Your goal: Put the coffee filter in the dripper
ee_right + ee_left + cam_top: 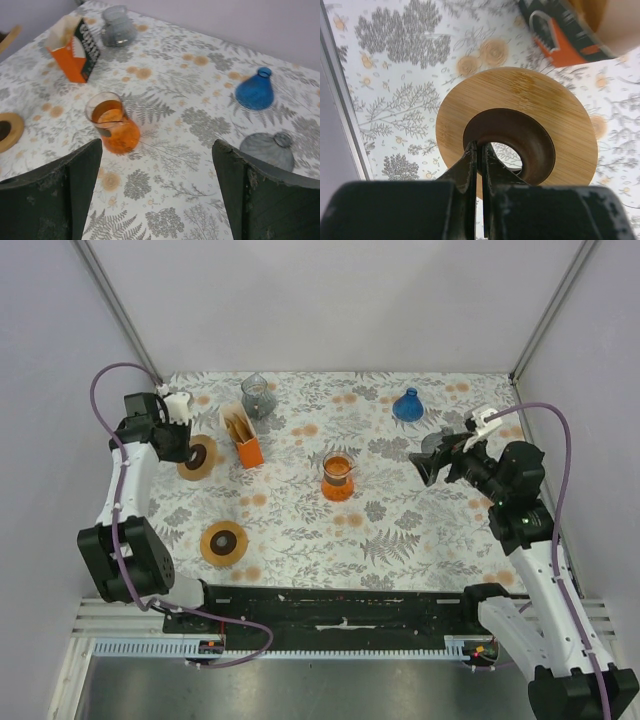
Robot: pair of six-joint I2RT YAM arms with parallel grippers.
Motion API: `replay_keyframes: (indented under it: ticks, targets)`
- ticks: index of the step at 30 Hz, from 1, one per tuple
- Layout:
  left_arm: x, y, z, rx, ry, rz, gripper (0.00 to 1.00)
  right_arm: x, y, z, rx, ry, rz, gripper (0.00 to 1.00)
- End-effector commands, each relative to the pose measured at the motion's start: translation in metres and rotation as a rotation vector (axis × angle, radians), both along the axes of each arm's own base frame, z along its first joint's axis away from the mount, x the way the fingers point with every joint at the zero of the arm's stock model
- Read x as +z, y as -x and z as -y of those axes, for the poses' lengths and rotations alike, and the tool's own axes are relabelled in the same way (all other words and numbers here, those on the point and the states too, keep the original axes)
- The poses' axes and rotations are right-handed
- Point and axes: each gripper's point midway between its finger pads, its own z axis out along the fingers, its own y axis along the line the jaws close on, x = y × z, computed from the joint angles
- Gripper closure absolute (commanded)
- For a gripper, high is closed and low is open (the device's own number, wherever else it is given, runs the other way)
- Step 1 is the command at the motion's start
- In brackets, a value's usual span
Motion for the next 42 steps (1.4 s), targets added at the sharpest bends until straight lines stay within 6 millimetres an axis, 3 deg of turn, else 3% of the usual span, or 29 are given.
replay_keyframes:
  ticks: [1, 7, 11, 18, 22, 25, 29, 37, 39, 42]
  targets:
    - [0.075, -0.004, 0.029, -0.144, 0.076, 0.172, 0.98, 0.033, 0.027, -0.05, 0.302, 0.028, 0.151, 0.04]
    - [0.131, 0.001, 0.067, -0.248, 0.207, 0.245, 0.98, 0.03, 0.053, -0.105, 0.534, 0.148, 0.231, 0.07]
    - [0.156, 0.014, 0.103, -0.35, 0.25, 0.27, 0.98, 0.051, 0.065, -0.128, 0.623, 0.171, 0.349, 0.06]
    - [0.178, 0.06, 0.201, -0.645, 0.381, 0.199, 0.98, 0.076, 0.09, -0.185, 0.854, 0.256, 0.57, 0.05]
    - [0.188, 0.089, 0.24, -0.797, 0.449, 0.156, 0.98, 0.084, 0.107, -0.209, 1.0, 0.321, 0.739, 0.02]
    - [0.191, 0.108, 0.255, -0.873, 0.484, 0.123, 0.98, 0.091, 0.112, -0.217, 1.057, 0.319, 0.803, 0.02]
    - [0.188, 0.125, 0.266, -0.934, 0.498, 0.082, 0.98, 0.094, 0.104, -0.225, 1.064, 0.329, 0.816, 0.02]
    - [0.188, 0.142, 0.284, -1.023, 0.552, 0.035, 0.98, 0.087, 0.086, -0.248, 1.102, 0.333, 0.798, 0.03]
    - [0.189, 0.145, 0.287, -1.041, 0.559, 0.027, 0.98, 0.087, 0.083, -0.253, 1.113, 0.327, 0.788, 0.1]
    - [0.189, 0.148, 0.289, -1.062, 0.571, 0.022, 0.98, 0.086, 0.082, -0.26, 1.144, 0.305, 0.754, 0.28]
